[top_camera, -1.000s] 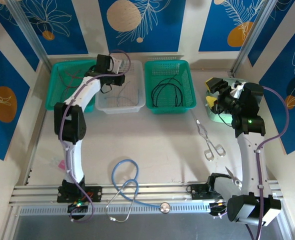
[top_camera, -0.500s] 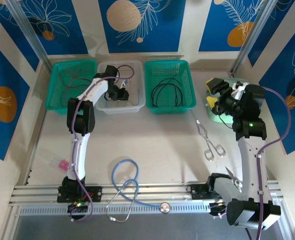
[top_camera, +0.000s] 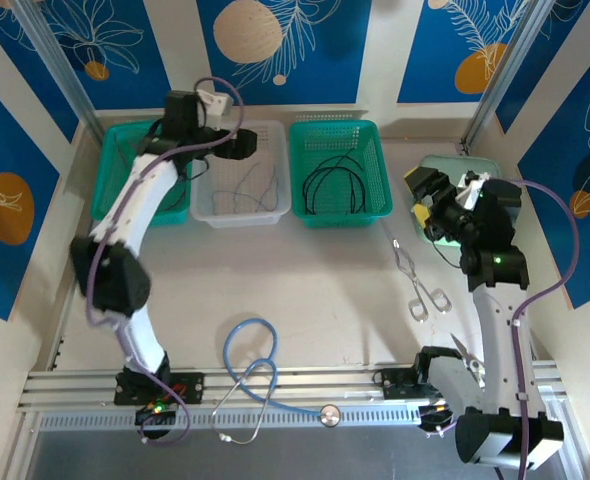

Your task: Untangle the cables

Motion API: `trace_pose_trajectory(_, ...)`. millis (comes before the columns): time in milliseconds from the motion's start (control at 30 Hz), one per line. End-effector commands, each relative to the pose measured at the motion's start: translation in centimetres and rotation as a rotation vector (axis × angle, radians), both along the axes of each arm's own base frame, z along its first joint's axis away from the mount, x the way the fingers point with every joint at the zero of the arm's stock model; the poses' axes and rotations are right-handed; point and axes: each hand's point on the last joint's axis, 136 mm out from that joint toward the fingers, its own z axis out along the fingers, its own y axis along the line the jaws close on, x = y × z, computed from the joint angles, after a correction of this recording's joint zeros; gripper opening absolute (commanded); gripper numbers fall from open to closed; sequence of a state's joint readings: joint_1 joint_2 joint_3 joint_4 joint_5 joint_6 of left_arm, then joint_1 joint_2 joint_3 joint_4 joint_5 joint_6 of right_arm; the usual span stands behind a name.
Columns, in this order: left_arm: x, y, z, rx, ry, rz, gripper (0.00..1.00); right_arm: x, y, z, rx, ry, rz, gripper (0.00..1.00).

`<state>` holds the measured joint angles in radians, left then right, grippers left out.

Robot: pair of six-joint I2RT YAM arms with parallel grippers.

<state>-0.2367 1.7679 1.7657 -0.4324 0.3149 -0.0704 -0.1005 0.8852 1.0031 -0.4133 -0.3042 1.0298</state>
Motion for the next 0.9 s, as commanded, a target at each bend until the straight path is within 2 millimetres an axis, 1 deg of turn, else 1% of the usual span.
trace_pose_trajectory(0, -2.7, -0.1, 3.1, -0.094, -0.257, -0.035, 1.0, 0.0, -0.6, -2.1, -0.268, -0.066, -0.023, 0.99)
trace_pose_trajectory(33, -3.7, 0.6, 2.7, -0.1, -0.301, -0.007, 1.0, 0.3, -0.8, -3.0, -0.348, -0.076, -0.036, 0.99)
trace_pose_trajectory(100, -5.5, 3.0, 2.0, -0.105, -0.396, 0.11, 1.0, 1.3, -0.8, -5.4, -0.53, -0.125, -0.049, 0.99)
trace_pose_trajectory(167, -7.0, 4.8, 0.7, -0.105, -0.44, 0.19, 1.0, 2.3, -0.9, -7.6, -0.676, -0.182, -0.072, 0.99)
trace_pose_trajectory(233, -8.9, 5.0, -0.9, -0.053, -0.501, 0.155, 1.0, 3.0, -1.1, -9.4, -0.803, -0.232, -0.091, 0.99)
trace_pose_trajectory(267, -9.9, 5.2, -2.1, -0.018, -0.52, 0.143, 1.0, 3.3, -1.5, -10.2, -0.857, -0.243, -0.108, 0.99)
trace_pose_trajectory(333, -11.1, 6.5, -3.9, 0.016, -0.512, 0.194, 1.0, 3.7, -2.1, -12.2, -0.942, -0.243, -0.105, 0.99)
trace_pose_trajectory(367, -11.6, 7.3, -5.2, 0.039, -0.492, 0.229, 1.0, 3.9, -2.6, -13.2, -0.983, -0.233, -0.112, 0.99)
trace_pose_trajectory(433, -12.4, 8.4, -7.3, 0.084, -0.467, 0.268, 1.0, 4.2, -3.4, -14.9, -1.019, -0.227, -0.137, 0.99)
trace_pose_trajectory(533, -13.3, 9.5, -9.8, 0.14, -0.458, 0.297, 1.0, 4.8, -4.3, -16.5, -1.023, -0.276, -0.186, 0.99)
trace_pose_trajectory(633, -13.6, 11.2, -12.1, 0.186, -0.441, 0.374, 1.0, 5.7, -5.7, -18.1, -1.048, -0.236, -0.22, 0.99)
trace_pose_trajectory(767, -14.0, 13.0, -15.1, 0.242, -0.419, 0.442, 1.0, 6.9, -5.7, -19.5, -1.082, -0.258, -0.203, 0.99)
trace_pose_trajectory(867, -14.1, 13.9, -16.6, 0.272, -0.426, 0.477, 1.0, 7.6, -5.5, -19.9, -1.099, -0.265, -0.173, 0.99)
